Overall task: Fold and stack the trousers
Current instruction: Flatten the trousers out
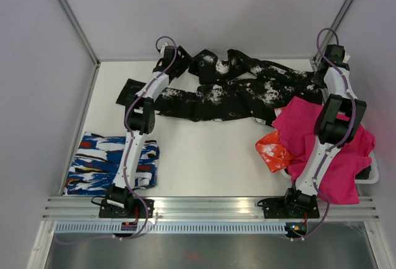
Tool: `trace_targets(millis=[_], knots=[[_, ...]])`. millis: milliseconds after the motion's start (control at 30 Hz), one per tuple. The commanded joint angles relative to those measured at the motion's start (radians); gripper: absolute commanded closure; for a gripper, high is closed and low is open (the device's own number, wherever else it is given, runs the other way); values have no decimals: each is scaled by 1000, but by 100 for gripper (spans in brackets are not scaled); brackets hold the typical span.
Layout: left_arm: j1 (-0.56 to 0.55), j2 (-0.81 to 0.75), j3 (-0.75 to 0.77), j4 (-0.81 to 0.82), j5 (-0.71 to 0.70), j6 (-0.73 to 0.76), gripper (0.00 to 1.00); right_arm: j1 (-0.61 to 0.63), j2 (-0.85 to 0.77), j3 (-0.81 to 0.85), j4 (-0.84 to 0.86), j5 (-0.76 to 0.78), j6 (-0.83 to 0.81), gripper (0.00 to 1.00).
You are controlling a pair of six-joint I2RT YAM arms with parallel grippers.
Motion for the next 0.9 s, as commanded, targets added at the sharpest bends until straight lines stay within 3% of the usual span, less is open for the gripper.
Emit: trace_targets(millis=[0,200,333,600,700,800,867], knots=[[-3,42,23,-23,53,-196,12,-6,16,64,2,14,16,100],[-2,68,23,-9,77,-304,13,-6,21,54,2,9,26,100],[-8,85,22,2,119,-313,21,-6,22,59,9,8,23,100],[-20,106,25,75,51,-322,38,-6,27,65,22,-9,16,100],[-20,126,33,135,47,-330,54,-7,35,77,13,-18,16,100],[-18,143,37,167,54,-328,62,-7,36,80,19,-46,34,100],[-20,146,36,180,60,-327,79,-6,38,90,25,-63,43,100]])
